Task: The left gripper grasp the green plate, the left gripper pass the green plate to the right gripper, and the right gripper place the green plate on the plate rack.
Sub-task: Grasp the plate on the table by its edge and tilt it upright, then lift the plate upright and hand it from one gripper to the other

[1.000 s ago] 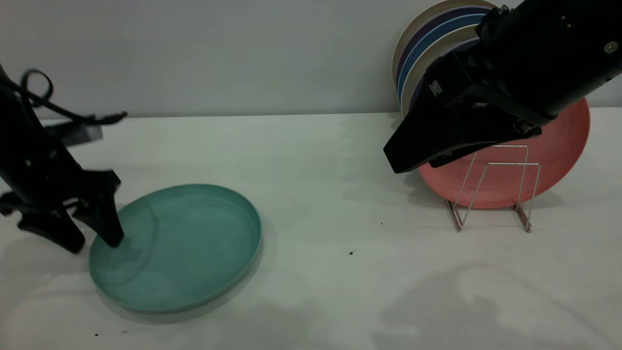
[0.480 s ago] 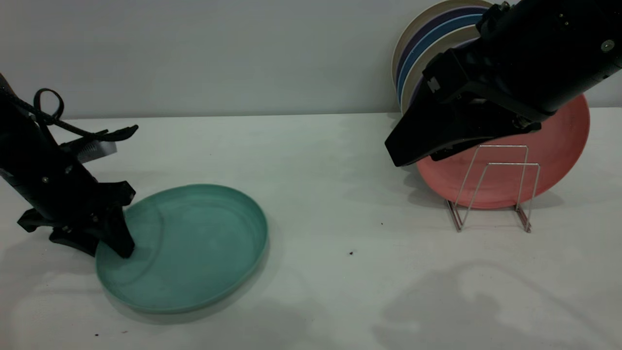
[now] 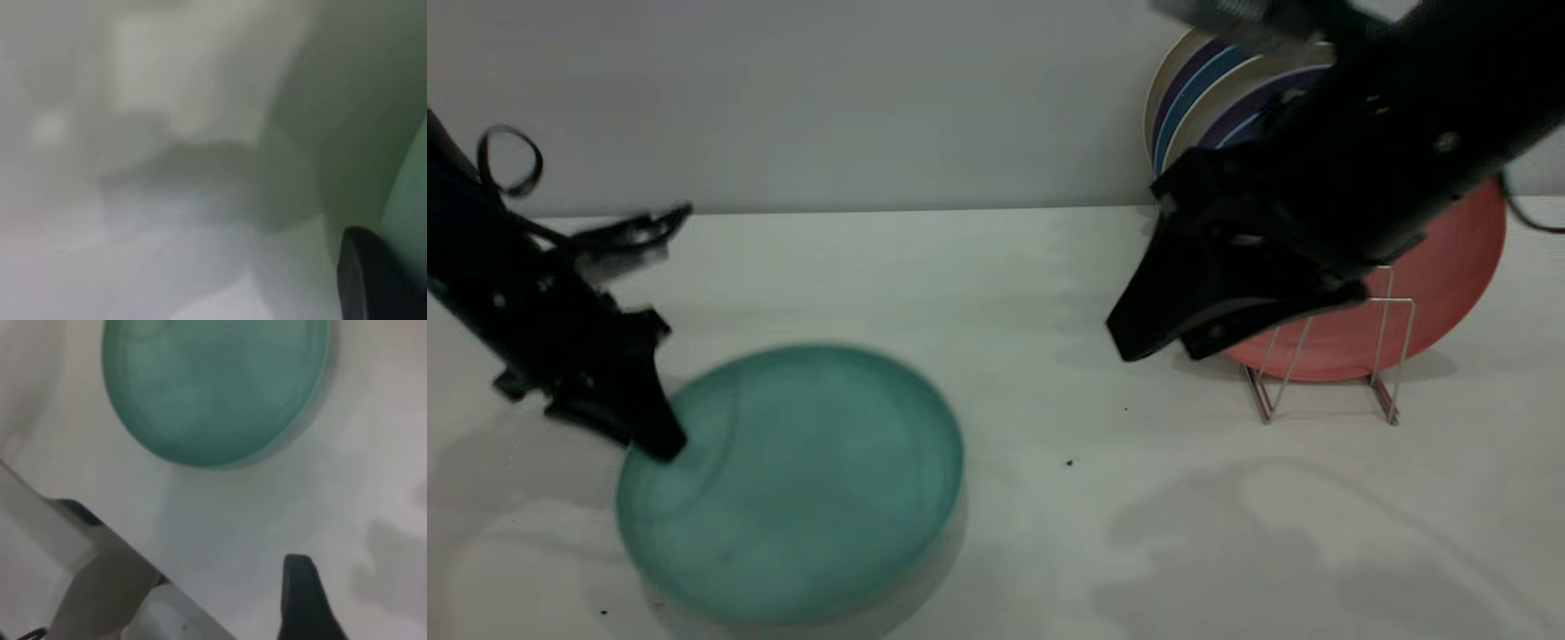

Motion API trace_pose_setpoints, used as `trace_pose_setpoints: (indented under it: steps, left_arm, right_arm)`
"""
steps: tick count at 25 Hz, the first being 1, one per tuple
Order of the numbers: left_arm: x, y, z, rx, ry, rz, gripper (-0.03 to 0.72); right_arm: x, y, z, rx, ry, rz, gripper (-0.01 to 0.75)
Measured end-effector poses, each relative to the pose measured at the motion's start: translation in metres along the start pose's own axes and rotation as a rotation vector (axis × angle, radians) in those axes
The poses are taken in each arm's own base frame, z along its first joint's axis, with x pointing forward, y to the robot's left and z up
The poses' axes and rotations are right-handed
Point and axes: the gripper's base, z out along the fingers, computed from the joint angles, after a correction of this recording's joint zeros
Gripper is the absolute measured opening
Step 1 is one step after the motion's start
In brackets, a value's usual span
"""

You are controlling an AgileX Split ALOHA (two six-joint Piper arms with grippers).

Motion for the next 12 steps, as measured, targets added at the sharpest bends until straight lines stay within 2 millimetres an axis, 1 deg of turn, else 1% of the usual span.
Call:
trace_pose_setpoints:
  steps: [2, 5, 8, 12]
  left_arm:
    - [-0.005, -0.008, -0.011, 0.013, -0.048, 0.074, 0.018]
    - [-0.008, -0.017, -0.02, 0.039, -0.08, 0.163, 0.018]
    - [-0.01, -0.026, -0.02, 0.094, -0.094, 0.22, 0.018]
    - [-0.013, -0.036, -0.018, 0.148, -0.113, 0.261, 0.018]
  right_arm:
    - [-0.011, -0.01, 0.01, -0.03, 0.03, 0.024, 0.459]
    - [-0.036, -0.023, 0.022, -0.083, 0.048, 0.044, 0.459]
    - [-0.053, -0.032, 0.038, -0.154, 0.087, 0.058, 0.459]
    - [-0.062, -0.04, 0.061, -0.224, 0.145, 0.069, 0.459]
